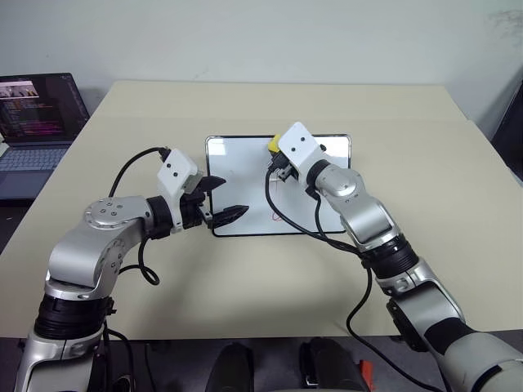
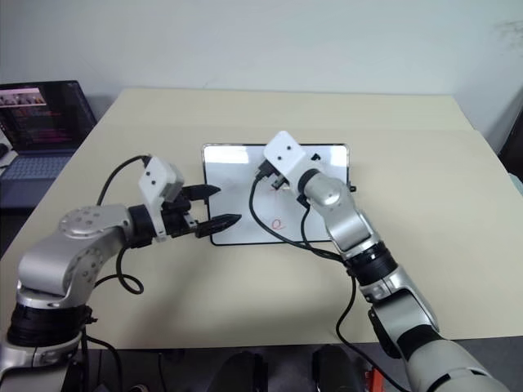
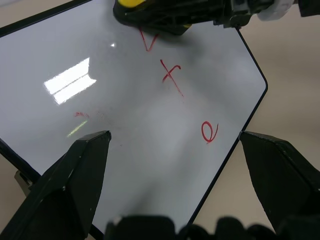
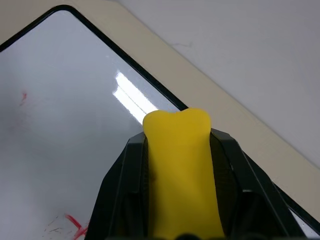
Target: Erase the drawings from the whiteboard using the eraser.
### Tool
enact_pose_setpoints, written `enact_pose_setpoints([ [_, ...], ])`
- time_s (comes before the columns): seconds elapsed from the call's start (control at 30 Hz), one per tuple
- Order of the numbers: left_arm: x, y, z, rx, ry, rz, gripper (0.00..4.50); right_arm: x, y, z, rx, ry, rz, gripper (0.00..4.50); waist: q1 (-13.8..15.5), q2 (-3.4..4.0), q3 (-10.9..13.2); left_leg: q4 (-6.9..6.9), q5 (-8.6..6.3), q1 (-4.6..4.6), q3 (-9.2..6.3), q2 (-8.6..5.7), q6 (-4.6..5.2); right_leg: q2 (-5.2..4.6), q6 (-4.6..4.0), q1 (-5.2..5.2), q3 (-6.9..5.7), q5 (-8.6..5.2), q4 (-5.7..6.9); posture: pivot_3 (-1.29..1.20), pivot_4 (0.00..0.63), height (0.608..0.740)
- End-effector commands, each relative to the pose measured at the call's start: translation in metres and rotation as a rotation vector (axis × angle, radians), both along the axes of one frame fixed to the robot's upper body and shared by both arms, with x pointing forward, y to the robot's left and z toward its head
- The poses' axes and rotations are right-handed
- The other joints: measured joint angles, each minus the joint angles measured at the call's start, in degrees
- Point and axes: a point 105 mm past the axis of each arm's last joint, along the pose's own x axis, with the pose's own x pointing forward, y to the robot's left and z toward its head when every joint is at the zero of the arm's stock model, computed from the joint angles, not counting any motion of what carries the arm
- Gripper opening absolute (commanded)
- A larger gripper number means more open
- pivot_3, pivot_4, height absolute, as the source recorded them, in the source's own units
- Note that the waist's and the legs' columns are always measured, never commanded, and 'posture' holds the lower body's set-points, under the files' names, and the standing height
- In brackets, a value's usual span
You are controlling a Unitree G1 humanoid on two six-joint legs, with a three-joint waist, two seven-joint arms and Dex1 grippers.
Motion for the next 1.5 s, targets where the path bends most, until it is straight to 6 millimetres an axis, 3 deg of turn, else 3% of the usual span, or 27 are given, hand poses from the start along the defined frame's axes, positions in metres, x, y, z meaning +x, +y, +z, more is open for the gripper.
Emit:
enact_pose_setpoints([
  [0.03, -0.004, -0.006, 0.009, 0.004, -0.054, -0.027, 4.50, -0.003, 0.010, 0.013, -0.025, -0.062, 0.033, 1.30, 0.00, 0.00, 0.00, 0.00, 0.00, 0.00, 0.00, 0.00, 0.00, 0.00, 0.00, 0.00, 0.00, 0.00, 0.01, 0.00, 0.150, 0.740],
  [0.3, -0.004, -0.009, 0.008, 0.007, -0.054, -0.038, 4.50, 0.011, -0.021, 0.001, -0.092, -0.055, -0.059, 1.30, 0.08, -0.01, -0.01, 0.03, 0.00, 0.02, -0.01, -0.01, 0.00, 0.00, -0.01, 0.01, -0.01, 0.01, 0.04, 0.00, 0.150, 0.740],
  [0.7, -0.005, -0.012, 0.007, 0.009, -0.052, -0.053, 4.50, -0.010, -0.007, -0.046, -0.243, 0.093, 0.081, 1.30, 0.01, -0.06, -0.07, 0.06, 0.01, 0.30, -0.02, 0.01, 0.00, 0.02, -0.08, 0.24, -0.02, 0.05, 0.10, 0.00, 0.150, 0.740],
  [0.77, -0.005, -0.012, 0.006, 0.010, -0.052, -0.053, 4.50, -0.007, -0.008, -0.038, -0.221, 0.063, 0.060, 1.30, 0.00, -0.06, -0.07, 0.06, 0.01, 0.34, -0.02, 0.01, 0.01, 0.03, -0.09, 0.25, -0.01, 0.07, 0.13, 0.00, 0.150, 0.740],
  [0.93, -0.006, -0.012, 0.005, 0.012, -0.049, -0.055, 4.50, 0.005, -0.015, 0.006, -0.030, -0.034, -0.025, 1.30, 0.00, -0.06, -0.07, 0.07, 0.05, 0.36, -0.03, 0.01, 0.00, 0.05, -0.13, 0.25, -0.02, 0.11, 0.22, 0.00, 0.150, 0.740],
  [1.07, -0.008, -0.013, 0.004, 0.011, -0.045, -0.061, 4.50, 0.010, -0.022, 0.013, 0.009, -0.046, -0.067, 1.30, 0.02, -0.06, -0.07, 0.06, 0.05, 0.31, -0.04, 0.01, 0.00, 0.05, -0.13, 0.23, -0.03, 0.12, 0.16, 0.00, 0.150, 0.740],
  [1.5, -0.008, -0.016, 0.002, 0.009, -0.040, -0.074, 4.50, -0.006, -0.019, -0.052, -0.324, 0.058, 0.038, 1.30, -0.02, -0.08, -0.08, 0.02, 0.04, 0.40, -0.01, 0.01, 0.02, 0.06, -0.12, 0.28, 0.00, 0.11, 0.12, 0.00, 0.150, 0.740],
])
